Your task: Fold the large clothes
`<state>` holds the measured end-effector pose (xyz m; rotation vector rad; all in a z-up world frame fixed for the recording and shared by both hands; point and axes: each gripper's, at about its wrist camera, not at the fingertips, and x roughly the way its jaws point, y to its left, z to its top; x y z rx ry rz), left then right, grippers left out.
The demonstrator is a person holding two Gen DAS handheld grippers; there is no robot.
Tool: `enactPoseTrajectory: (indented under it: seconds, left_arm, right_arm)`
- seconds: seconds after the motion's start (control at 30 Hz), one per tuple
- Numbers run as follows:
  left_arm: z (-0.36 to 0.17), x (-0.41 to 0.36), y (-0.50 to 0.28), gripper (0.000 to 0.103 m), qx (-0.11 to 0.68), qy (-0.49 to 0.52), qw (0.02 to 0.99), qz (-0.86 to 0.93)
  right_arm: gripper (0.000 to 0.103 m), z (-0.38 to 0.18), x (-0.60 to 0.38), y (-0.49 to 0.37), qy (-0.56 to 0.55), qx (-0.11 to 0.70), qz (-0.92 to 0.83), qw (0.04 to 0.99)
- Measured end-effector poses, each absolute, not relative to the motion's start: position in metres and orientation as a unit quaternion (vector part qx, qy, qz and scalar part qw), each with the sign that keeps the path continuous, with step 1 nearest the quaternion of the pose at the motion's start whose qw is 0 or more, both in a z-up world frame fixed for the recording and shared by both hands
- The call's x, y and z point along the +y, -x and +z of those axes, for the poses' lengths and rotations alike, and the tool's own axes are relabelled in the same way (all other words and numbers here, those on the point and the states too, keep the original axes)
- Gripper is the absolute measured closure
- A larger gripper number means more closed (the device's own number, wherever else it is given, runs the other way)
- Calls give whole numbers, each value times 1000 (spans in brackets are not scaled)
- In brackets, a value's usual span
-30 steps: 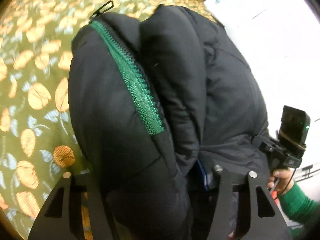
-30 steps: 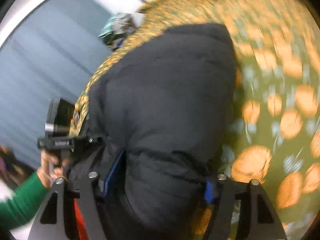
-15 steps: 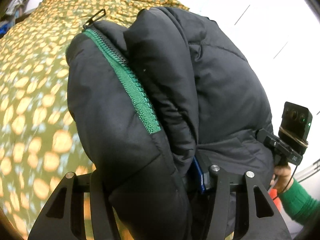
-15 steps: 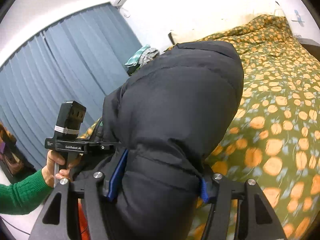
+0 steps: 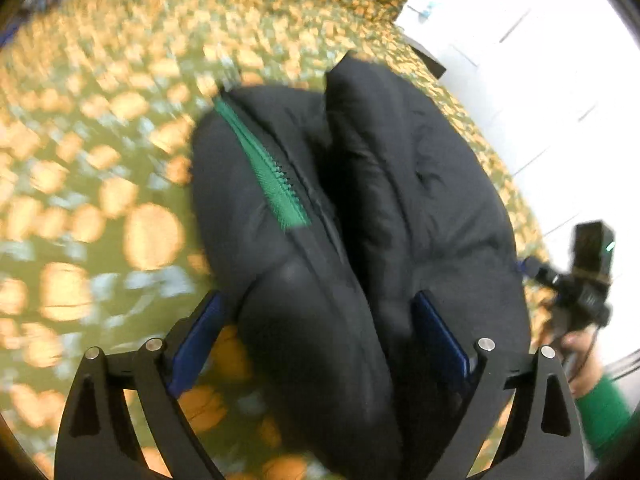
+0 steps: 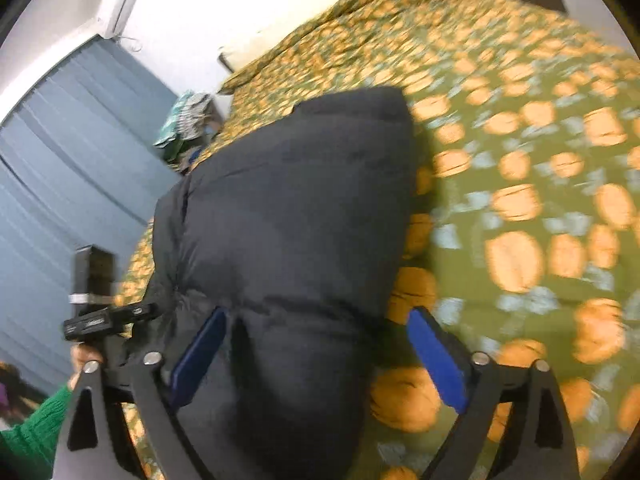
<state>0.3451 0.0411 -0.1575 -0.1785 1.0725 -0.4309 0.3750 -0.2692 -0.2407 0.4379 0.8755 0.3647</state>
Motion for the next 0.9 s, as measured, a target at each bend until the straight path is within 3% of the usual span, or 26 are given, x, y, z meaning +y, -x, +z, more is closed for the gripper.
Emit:
enactPoseTrajectory:
  seconds: [0.27,0.43,0.6,0.9]
  left_arm:
    - [-91,45,-255,0,350,-53,932,-70]
    - [-56,40,-212,0,273,-64,959,-31]
    - [-67,24,-208,0,326,-52,944,-19]
    - [-66,1,-162,0,340,-32,940,-18]
  right_arm:
    - [5,-154,-217,-268,32,327,36,944]
    - [5,-96,-193,-203,74,255,1,964]
    - [5,-82,-176,-177,57,295,6,954]
    - [5,-85,-168,-126,54,323,-19,945]
